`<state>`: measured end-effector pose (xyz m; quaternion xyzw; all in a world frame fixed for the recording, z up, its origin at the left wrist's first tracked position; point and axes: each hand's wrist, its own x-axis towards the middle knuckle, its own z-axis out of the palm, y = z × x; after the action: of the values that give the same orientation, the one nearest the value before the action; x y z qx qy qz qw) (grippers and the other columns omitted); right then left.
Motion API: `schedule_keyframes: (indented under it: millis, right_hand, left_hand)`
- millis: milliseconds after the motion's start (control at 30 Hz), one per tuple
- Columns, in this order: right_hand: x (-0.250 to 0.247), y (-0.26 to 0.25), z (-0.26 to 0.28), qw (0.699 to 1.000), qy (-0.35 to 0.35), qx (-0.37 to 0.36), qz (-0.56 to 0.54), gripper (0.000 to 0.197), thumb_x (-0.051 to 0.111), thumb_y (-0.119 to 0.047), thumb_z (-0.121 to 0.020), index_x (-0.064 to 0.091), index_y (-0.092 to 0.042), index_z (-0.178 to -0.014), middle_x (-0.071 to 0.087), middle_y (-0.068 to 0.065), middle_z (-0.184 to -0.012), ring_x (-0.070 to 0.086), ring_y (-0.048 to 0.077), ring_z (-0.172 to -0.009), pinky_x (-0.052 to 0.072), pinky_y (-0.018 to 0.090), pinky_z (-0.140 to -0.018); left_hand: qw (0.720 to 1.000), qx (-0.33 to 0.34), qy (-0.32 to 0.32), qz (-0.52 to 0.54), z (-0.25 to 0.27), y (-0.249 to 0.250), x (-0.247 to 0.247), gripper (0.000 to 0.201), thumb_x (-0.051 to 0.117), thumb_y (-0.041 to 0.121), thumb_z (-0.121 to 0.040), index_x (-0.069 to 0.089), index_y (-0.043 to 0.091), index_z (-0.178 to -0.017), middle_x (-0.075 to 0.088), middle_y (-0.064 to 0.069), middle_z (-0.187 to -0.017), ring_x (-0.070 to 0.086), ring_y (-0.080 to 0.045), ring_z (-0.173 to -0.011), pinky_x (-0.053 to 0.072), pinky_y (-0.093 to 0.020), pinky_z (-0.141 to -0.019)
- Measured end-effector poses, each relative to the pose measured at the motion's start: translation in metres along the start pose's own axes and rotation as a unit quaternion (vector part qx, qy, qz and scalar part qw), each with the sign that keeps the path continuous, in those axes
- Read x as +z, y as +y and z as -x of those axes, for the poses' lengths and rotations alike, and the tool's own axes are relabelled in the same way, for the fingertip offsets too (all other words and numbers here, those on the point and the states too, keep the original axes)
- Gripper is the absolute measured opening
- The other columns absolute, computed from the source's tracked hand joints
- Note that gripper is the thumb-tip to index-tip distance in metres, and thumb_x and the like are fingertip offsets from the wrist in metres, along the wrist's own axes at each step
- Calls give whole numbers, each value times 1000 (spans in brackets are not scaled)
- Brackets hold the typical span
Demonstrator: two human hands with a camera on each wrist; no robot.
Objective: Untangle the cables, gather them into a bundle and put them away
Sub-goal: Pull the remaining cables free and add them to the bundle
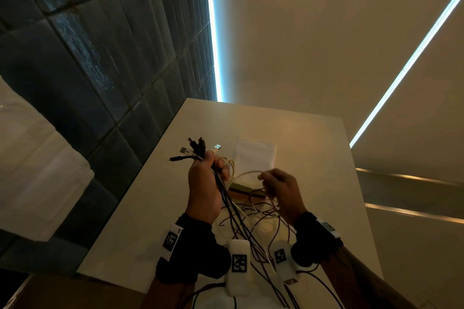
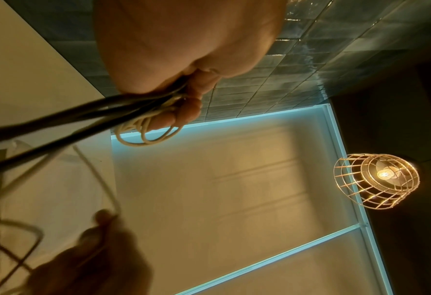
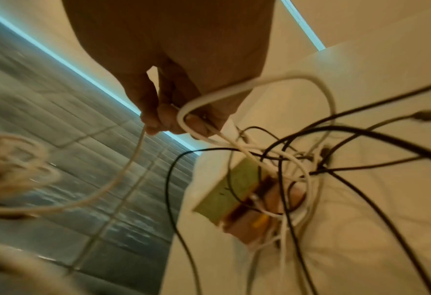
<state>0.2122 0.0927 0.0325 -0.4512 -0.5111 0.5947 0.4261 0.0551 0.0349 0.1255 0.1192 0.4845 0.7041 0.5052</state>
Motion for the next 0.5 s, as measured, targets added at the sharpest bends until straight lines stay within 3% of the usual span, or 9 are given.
schedule_keyframes:
  millis: [133,267,367,433,500]
  right_hand:
    - [14,-37,8,996,-28,-83,-32,18,53,-4,-95,67,5,-89,51,5,-63,41,14,-58,33,21,-52]
    - [28,-57,20,985,-85,-150,-21,17,55,-4,-94,70,-3,-85,58,-1,-65,50,15,-61,39,21,-57]
    - [31,-58,26,981,-140,-134,-14,17,55,1,-93,70,0,-85,62,-6,-66,54,9,-62,45,19,-61]
    - [30,-53,27,981,-160,-111,-19,15,57,0,-92,70,5,-87,61,11,-67,55,13,-64,45,22,-61]
    - [27,-48,27,979,-171,-107,-12,16,60,-7,-90,72,3,-87,59,29,-71,53,22,-65,45,26,-61]
  left_hand:
    - [999,-5,16,-28,3,-4,4,24,35,19,-104,46,6,-86,53,-2,-51,46,-20,-54,38,-30,-58]
    - [996,-13,26,-86,4,-10,7,29,37,23,-104,55,2,-109,65,-9,-75,61,-24,-71,48,-35,-69]
    - [998,-9,14,-63,7,-7,8,31,38,22,-103,60,0,-102,67,-11,-77,66,-23,-73,54,-36,-72]
    - [999,-14,-14,-27,8,-3,7,38,36,23,-104,60,-2,-90,65,-13,-71,65,-23,-67,54,-33,-68]
    - [999,-26,-35,-1,11,0,7,40,35,24,-104,58,0,-83,62,-11,-66,60,-21,-60,52,-30,-62]
